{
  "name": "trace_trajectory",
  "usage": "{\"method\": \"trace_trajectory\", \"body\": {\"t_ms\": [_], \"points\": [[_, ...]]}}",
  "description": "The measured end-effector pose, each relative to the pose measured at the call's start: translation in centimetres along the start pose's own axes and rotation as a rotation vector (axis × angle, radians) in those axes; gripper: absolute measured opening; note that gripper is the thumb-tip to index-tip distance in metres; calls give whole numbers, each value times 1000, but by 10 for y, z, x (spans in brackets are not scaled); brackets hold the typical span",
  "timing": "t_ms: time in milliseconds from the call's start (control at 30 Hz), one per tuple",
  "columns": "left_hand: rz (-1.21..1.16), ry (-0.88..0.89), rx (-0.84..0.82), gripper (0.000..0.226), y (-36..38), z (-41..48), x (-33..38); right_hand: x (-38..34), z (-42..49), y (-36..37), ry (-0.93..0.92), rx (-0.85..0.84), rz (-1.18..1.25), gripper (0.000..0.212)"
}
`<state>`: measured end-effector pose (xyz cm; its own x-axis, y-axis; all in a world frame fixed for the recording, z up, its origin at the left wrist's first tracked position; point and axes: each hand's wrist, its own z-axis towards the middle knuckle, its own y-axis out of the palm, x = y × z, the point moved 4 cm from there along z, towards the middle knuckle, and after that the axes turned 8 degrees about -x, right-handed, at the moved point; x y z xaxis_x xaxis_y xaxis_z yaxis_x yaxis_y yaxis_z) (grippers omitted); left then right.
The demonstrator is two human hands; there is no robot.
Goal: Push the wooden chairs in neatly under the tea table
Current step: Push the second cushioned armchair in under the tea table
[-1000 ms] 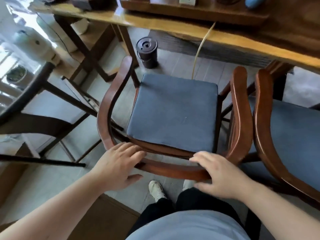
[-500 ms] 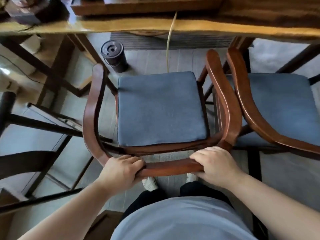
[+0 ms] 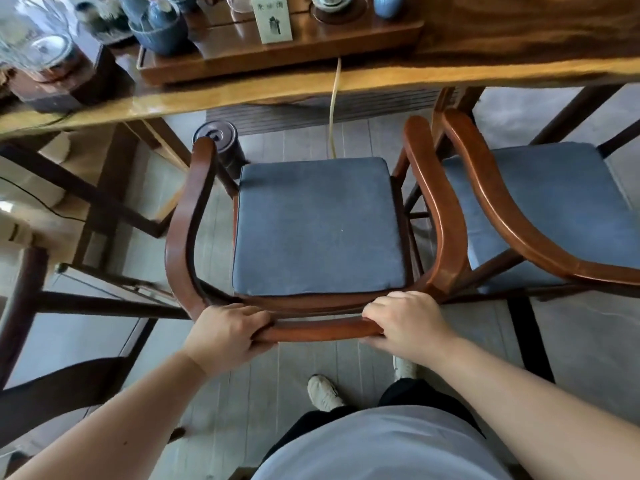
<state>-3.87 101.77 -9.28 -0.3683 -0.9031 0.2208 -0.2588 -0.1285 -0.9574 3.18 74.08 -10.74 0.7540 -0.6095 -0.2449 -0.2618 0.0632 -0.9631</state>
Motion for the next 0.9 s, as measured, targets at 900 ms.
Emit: {"method": "trace_trajectory", "body": {"t_ms": [900], "points": [[-35, 46, 134, 27, 2, 42, 26, 50, 0, -29, -63, -93, 40, 38]]}}
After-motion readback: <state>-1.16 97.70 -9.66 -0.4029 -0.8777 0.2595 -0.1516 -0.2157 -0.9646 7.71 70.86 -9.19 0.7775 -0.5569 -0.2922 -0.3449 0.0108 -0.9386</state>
